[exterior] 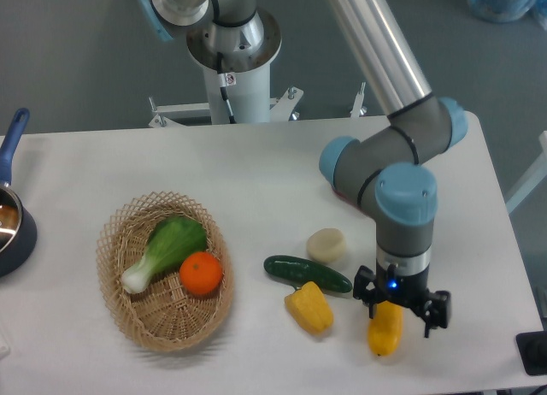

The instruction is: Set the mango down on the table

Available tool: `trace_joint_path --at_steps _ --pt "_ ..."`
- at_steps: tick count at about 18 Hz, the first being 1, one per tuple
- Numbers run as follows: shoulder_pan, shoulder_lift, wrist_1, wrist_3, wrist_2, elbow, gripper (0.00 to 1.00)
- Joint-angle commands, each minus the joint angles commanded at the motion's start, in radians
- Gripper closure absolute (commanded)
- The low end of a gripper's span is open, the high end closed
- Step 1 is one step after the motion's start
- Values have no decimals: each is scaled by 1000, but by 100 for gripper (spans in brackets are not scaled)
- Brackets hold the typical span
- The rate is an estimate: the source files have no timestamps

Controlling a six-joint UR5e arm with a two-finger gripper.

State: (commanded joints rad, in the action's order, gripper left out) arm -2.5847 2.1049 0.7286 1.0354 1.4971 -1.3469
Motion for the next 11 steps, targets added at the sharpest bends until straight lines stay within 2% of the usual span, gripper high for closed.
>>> trace_joint_path --at_steps 2,4,7,8,10,11 --pt "-3 -54 8 3 26 8 0" --pt "-24 -107 57 31 34 9 0" --pt "-77 -155 193 131 14 22 0" --pt "-87 -158 212 161 8 22 0" --pt "-165 -209 318 340 -49 8 0" --pt "-175 -218 340 372 -57 6 0"
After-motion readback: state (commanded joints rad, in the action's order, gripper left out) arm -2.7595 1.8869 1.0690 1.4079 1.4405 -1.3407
